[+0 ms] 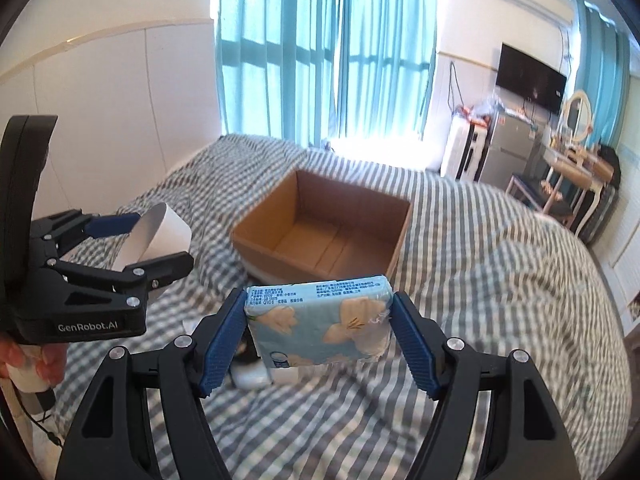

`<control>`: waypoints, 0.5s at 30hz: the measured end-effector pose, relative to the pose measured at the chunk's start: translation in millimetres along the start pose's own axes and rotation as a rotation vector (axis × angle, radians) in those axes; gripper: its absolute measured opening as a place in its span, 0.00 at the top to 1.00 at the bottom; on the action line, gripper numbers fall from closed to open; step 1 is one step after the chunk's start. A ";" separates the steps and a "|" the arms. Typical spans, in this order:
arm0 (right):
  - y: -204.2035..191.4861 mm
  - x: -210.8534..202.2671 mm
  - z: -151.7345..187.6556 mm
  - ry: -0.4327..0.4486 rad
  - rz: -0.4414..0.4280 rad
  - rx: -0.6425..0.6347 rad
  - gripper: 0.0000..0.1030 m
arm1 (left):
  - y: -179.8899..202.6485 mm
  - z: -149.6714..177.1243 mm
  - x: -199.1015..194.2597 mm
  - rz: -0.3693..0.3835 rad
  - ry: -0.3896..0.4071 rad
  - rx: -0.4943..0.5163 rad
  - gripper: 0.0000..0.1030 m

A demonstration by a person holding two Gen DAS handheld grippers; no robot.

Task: Organize objects
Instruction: 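Carry the tape roll and tissue pack into the box and open both grippers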

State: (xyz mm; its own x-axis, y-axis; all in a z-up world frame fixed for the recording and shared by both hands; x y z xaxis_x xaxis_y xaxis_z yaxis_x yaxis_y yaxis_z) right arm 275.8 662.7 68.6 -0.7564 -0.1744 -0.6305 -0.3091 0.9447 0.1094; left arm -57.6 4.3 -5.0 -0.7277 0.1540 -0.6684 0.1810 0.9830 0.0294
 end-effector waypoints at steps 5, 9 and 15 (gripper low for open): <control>11.7 15.9 -39.1 0.029 -0.011 -0.002 0.30 | -5.3 -43.6 10.8 -0.046 0.039 0.017 0.17; 27.7 41.7 -68.2 0.031 -0.011 0.024 0.30 | -5.1 -76.1 32.2 -0.065 0.052 0.037 0.17; 59.7 91.4 -100.9 0.021 0.001 0.086 0.30 | 5.1 -107.9 85.5 -0.067 0.030 0.076 0.17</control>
State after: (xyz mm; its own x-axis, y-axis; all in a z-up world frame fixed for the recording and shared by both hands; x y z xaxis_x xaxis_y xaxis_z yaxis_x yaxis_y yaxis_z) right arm 130.1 675.1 95.1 -0.7688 -0.1783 -0.6141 -0.2584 0.9651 0.0433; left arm -190.2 33.3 18.2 -0.7588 0.0924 -0.6448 0.1800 0.9811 -0.0713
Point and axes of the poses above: each gripper's, at about its wrist camera, not at the fingertips, and x roughly the way its jaws point, y to its right, z to its underside, the point moved 1 cm from there along x, roughly the way its jaws point, and after that the axes turned 3 degrees about -x, right-handed, at the moved point
